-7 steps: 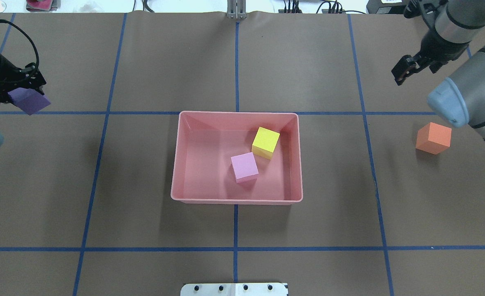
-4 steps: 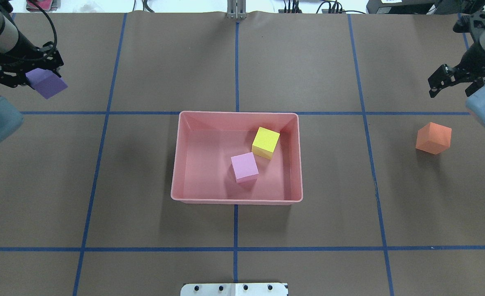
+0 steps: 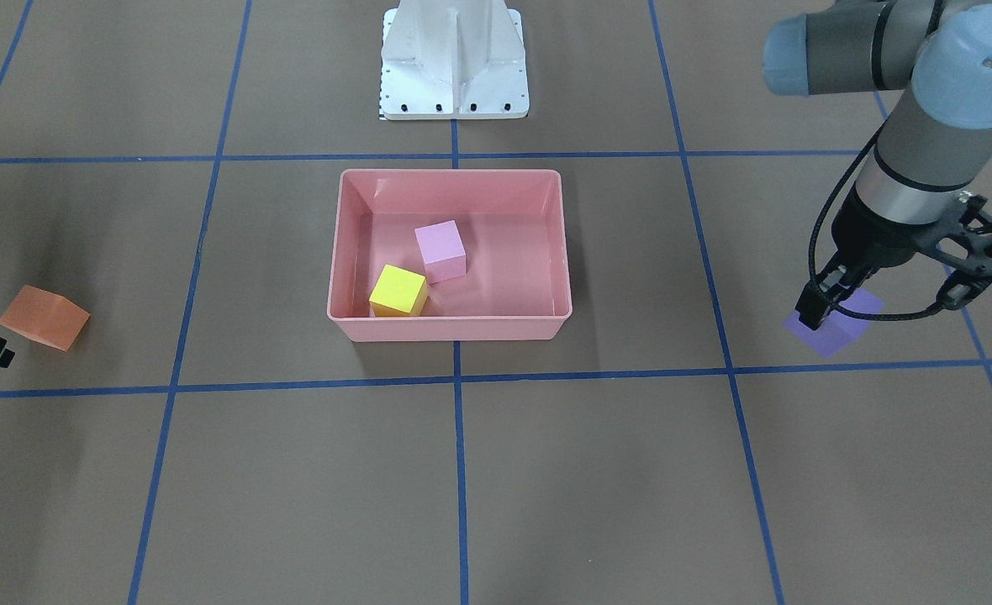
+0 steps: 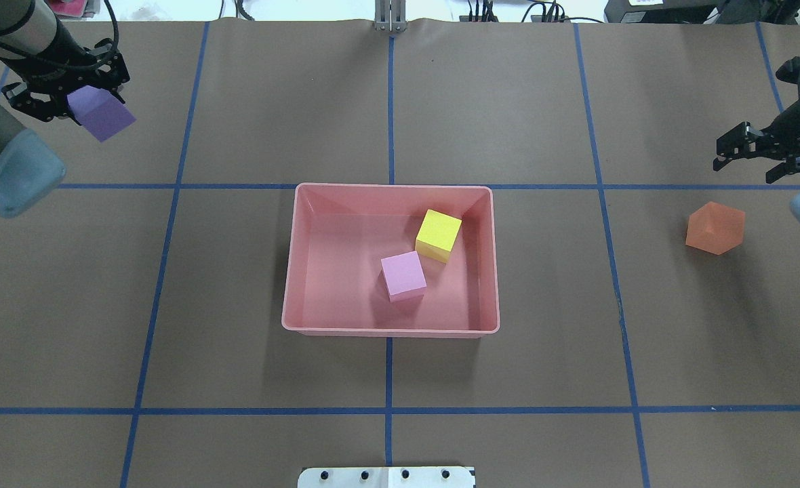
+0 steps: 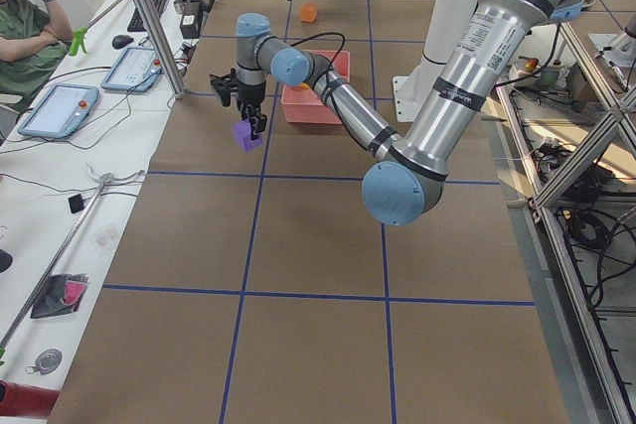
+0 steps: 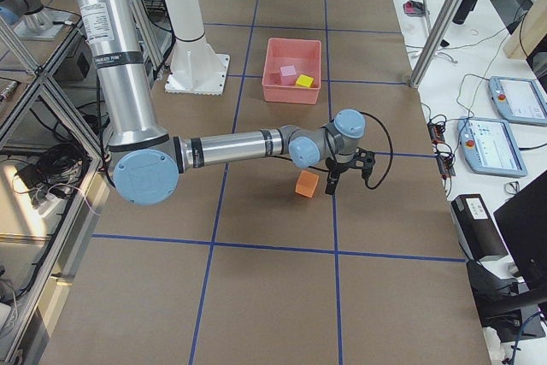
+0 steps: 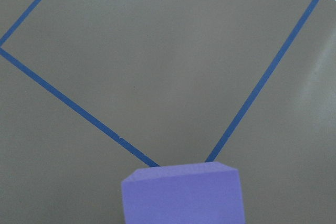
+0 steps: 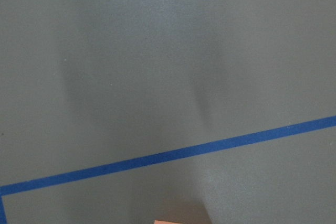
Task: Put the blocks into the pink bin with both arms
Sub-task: 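Lift the purple cube with the left gripper while the right gripper grasps the orange cube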
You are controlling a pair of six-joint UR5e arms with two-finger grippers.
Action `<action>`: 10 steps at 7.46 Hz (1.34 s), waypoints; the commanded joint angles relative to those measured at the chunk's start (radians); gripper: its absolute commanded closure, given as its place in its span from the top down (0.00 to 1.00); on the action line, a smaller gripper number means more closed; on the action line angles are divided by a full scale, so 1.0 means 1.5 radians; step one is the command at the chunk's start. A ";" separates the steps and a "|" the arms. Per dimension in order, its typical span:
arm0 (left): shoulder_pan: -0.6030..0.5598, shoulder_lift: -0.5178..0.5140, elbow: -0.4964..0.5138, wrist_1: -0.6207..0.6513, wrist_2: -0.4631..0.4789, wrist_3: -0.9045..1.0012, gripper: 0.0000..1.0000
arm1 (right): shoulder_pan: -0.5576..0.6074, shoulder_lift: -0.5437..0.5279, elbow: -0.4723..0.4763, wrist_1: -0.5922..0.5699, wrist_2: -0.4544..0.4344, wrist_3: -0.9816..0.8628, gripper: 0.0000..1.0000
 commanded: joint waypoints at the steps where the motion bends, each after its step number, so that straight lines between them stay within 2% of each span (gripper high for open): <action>1: 0.016 -0.039 0.001 0.014 0.001 -0.057 0.00 | -0.040 -0.004 0.005 0.012 0.002 0.052 0.99; 4: 0.039 -0.084 -0.001 0.059 0.004 -0.094 0.00 | -0.068 -0.042 0.035 0.011 -0.005 0.052 0.99; 10: 0.045 -0.085 -0.002 0.060 0.006 -0.106 0.00 | -0.062 -0.099 0.090 0.009 0.002 0.029 1.00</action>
